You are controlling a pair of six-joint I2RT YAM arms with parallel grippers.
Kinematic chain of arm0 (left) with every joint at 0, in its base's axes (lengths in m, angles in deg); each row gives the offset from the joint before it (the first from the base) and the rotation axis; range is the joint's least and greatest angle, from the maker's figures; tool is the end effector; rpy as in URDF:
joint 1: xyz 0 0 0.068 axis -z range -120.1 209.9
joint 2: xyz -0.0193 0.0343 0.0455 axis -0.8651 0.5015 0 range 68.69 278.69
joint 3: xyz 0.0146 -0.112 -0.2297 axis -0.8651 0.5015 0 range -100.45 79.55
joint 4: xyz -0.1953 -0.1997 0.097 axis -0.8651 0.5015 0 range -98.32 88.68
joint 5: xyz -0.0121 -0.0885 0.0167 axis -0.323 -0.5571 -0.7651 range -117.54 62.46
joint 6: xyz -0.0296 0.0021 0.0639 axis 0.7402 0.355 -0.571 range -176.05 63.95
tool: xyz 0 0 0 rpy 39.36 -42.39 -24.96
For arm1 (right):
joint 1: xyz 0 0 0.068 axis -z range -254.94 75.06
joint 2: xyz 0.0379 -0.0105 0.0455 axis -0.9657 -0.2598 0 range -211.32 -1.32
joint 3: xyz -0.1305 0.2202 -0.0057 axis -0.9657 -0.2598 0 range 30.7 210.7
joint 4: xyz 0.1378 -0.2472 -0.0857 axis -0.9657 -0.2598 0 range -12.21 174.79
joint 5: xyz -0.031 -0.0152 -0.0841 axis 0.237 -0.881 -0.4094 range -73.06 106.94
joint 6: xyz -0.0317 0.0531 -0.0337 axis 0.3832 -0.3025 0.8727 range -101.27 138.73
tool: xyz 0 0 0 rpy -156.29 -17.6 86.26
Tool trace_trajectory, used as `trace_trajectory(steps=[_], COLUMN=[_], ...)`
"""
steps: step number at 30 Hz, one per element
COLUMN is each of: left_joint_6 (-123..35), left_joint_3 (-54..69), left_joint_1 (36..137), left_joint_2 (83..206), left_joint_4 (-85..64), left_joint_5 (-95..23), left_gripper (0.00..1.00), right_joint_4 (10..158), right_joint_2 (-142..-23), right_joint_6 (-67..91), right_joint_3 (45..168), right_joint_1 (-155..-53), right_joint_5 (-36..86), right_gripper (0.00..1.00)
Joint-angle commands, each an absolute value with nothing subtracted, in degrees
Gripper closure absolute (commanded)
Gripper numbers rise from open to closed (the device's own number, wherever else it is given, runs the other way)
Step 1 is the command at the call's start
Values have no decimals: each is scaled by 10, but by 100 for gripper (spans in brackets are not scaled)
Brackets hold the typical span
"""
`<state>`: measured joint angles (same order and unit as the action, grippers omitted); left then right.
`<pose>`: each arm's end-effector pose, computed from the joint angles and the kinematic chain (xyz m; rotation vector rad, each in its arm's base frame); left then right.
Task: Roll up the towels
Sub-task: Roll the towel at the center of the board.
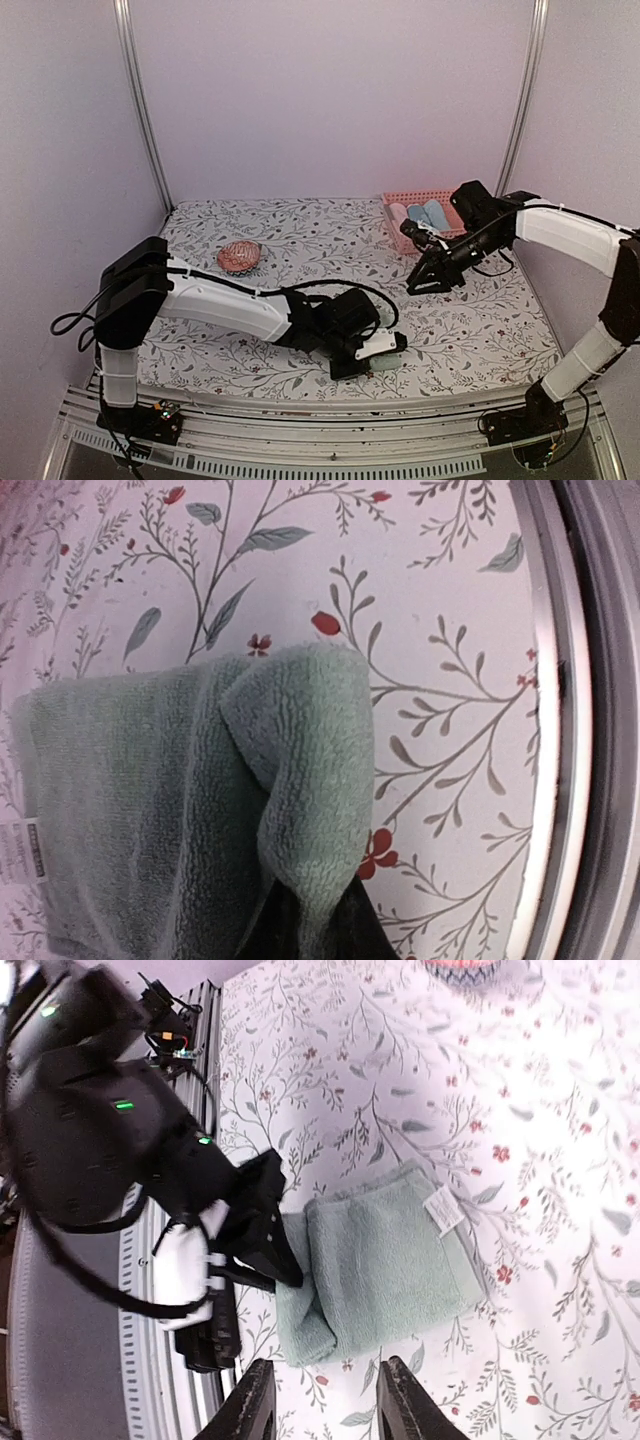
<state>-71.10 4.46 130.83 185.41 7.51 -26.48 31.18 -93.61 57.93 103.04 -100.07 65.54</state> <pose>0.1486 -0.4265 0.0808 1.7755 1.9151 -0.3357 0.2952 0.1862 0.2128 -1.4984 2.0701 1.0975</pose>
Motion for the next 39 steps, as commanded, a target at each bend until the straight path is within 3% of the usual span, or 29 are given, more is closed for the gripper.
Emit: trace_trajectory(steps=[1,5,11,17,21,27,30,32,36,39], left_joint_6=[-616,-562,-530,-509,-506,-508,-509,-510,-524,-514], left_joint_3=[-1,-61,-153,-166,-157,-144,-142,-140,-120,-56], left_joint_1=[1251,1207,1170,1153,1149,1146,1145,1142,1136,1132], left_joint_2=[1928,1980,2061,2073,2070,2068,2067,2063,2027,1945], left_joint_4=[202,234,301,302,299,294,295,295,285,219], left_joint_5=[-486,-626,-723,-749,-749,-750,-749,-745,-720,-663], left_gripper=[100,98,100,100,100,100,100,99,85,72], right_joint_4=[464,408,431,545,591,658,662,663,638,588], right_joint_2=[-797,-746,-745,-786,-841,-913,-950,-963,-964,-964], right_joint_6=[572,651,665,629,611,611,603,605,608,611], right_joint_3=[937,908,830,785,786,778,781,774,770,782], right_joint_1=[-1019,-1038,-1162,-1267,-1303,-1337,-1340,-1341,-1340,-1337], right_joint_5=[608,607,461,284,230,163,152,156,190,259], right_gripper=[65,63,63,58,51,50,54,63,87,91])
